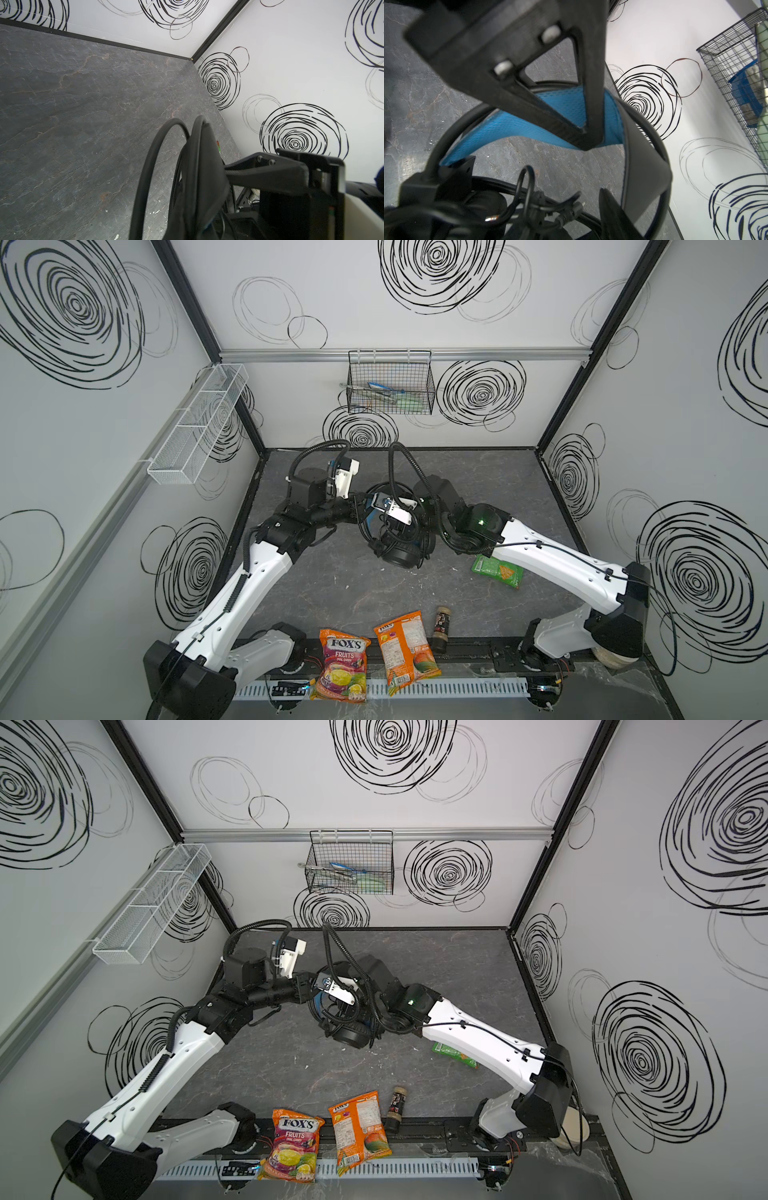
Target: Wrap the headphones
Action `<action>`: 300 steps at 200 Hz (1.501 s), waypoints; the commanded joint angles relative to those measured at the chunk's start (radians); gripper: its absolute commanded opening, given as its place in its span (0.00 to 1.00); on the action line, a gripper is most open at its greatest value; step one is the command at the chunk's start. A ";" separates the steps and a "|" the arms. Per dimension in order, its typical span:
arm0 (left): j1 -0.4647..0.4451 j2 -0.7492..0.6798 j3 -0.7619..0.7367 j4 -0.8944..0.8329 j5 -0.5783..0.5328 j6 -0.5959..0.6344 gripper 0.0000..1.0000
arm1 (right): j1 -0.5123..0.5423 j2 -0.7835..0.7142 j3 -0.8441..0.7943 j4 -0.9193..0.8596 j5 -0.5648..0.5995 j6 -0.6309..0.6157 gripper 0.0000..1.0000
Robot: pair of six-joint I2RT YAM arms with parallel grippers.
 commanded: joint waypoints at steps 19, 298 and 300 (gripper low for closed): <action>0.026 -0.006 -0.001 0.035 0.070 -0.068 0.00 | -0.044 -0.021 -0.018 0.054 0.095 0.005 0.61; 0.103 0.019 -0.097 0.129 0.102 -0.201 0.00 | -0.086 -0.050 -0.085 0.096 0.221 0.006 0.97; 0.103 0.019 -0.098 0.128 0.102 -0.202 0.00 | -0.086 -0.050 -0.085 0.096 0.220 0.007 0.97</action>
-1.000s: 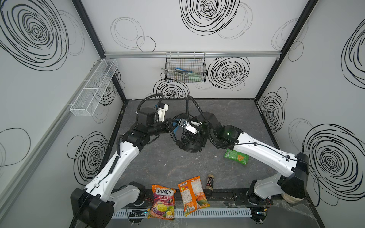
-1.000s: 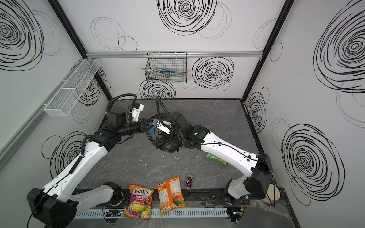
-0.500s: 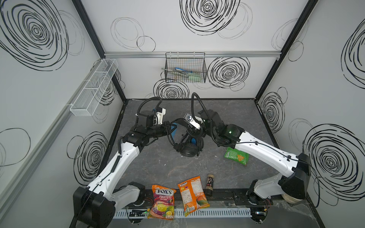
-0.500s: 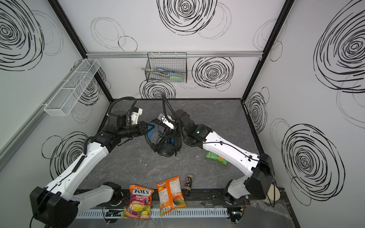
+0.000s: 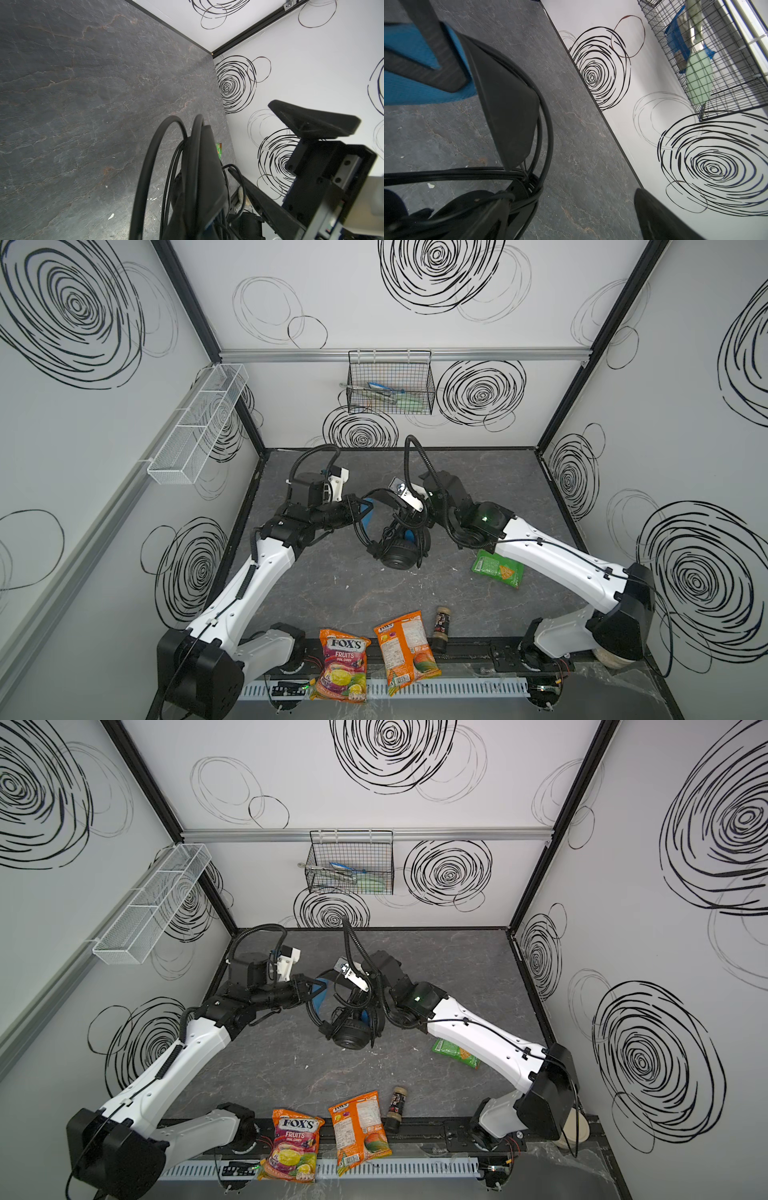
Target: Wrap the headphones
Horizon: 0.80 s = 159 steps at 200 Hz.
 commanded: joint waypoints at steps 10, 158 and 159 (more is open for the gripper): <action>0.012 -0.026 -0.003 0.101 0.050 -0.037 0.00 | -0.007 -0.028 -0.004 0.008 0.002 0.009 0.97; 0.046 -0.022 -0.027 0.204 0.044 -0.099 0.00 | -0.035 -0.070 -0.016 -0.100 -0.188 0.153 0.97; 0.046 -0.022 -0.027 0.205 0.043 -0.098 0.00 | -0.035 -0.070 -0.015 -0.102 -0.191 0.155 0.97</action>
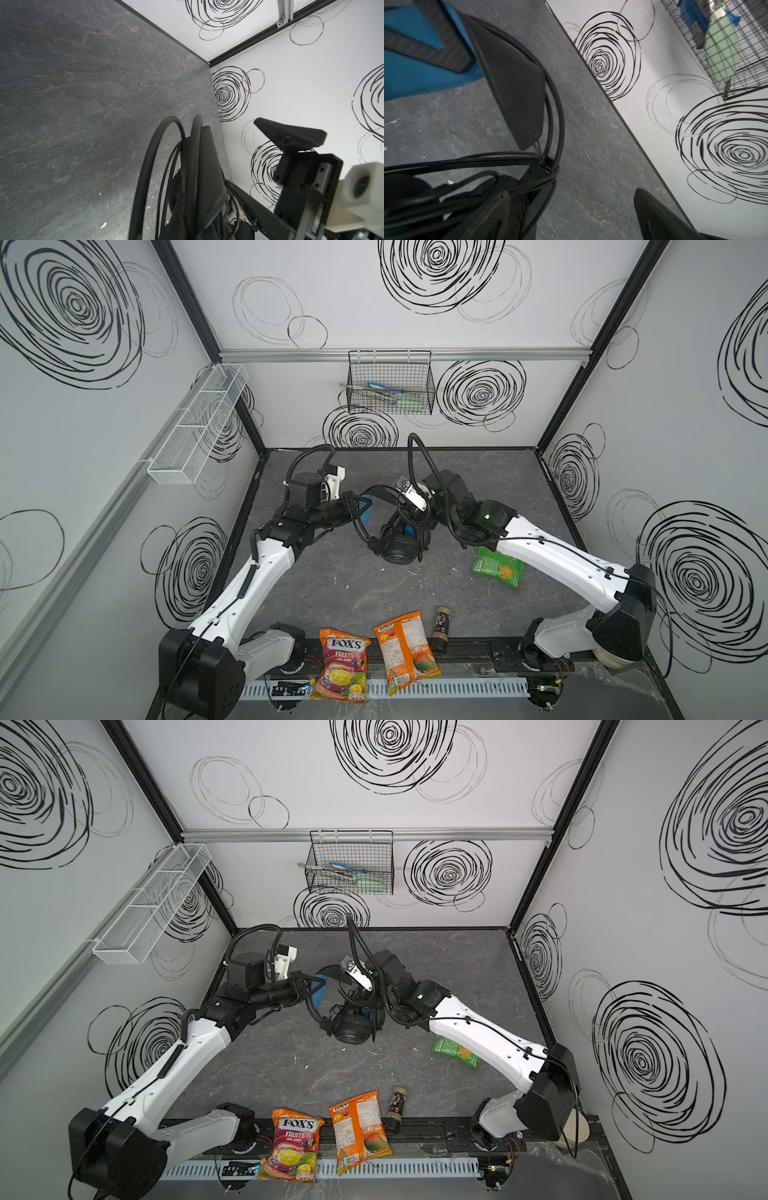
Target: Wrap the headphones
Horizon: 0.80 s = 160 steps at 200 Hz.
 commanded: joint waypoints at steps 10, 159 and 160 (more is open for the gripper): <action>0.026 -0.019 0.001 0.131 0.036 -0.032 0.00 | -0.020 -0.065 -0.005 -0.061 -0.142 0.061 0.97; 0.156 0.256 -0.070 0.537 -0.015 -0.162 0.00 | -0.283 0.064 0.305 -0.030 -0.035 0.437 0.97; 0.156 0.259 -0.071 0.540 -0.015 -0.163 0.00 | -0.283 0.064 0.304 -0.030 -0.034 0.436 0.97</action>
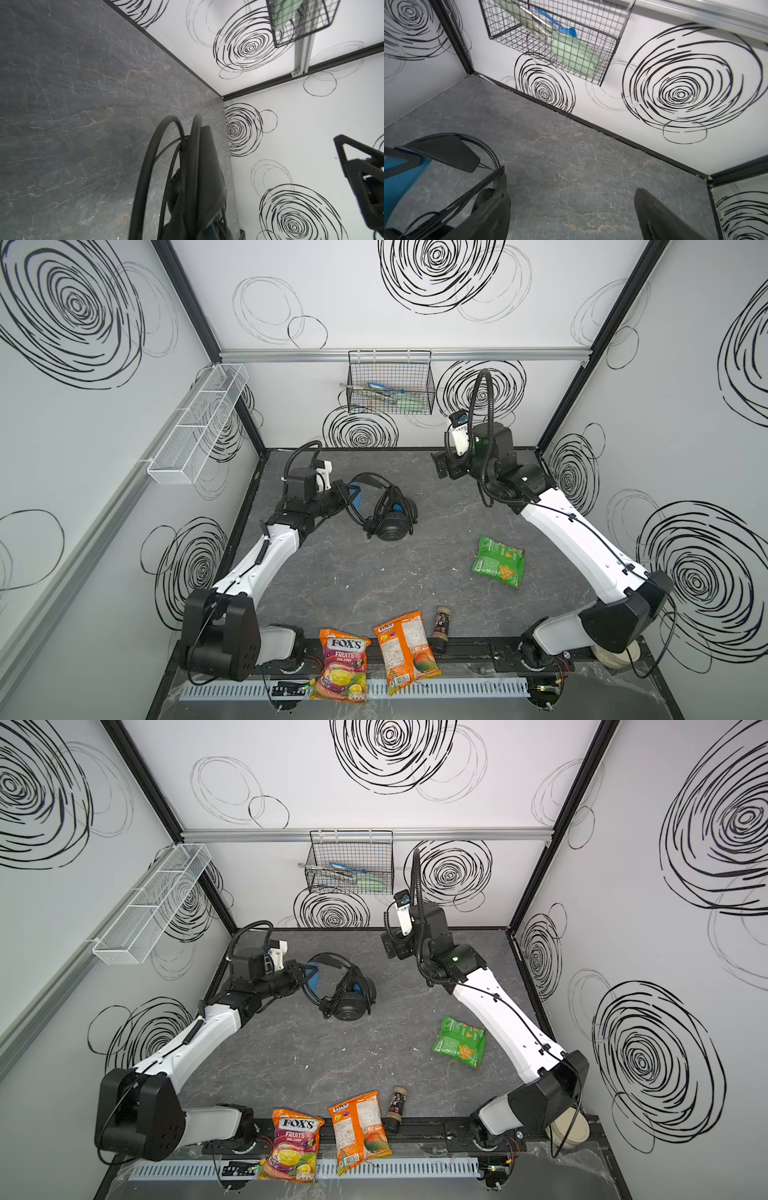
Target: Wrap the headphones
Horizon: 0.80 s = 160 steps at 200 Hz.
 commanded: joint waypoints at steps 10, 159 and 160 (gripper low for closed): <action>0.035 0.087 -0.024 0.291 0.021 -0.079 0.00 | 0.008 0.009 0.021 0.009 0.025 0.071 0.97; 0.073 0.392 -0.076 0.578 0.025 -0.099 0.00 | -0.098 -0.088 -0.146 0.142 -0.008 0.221 0.97; 0.073 0.392 -0.074 0.571 0.026 -0.094 0.00 | -0.097 -0.088 -0.146 0.142 -0.007 0.221 0.97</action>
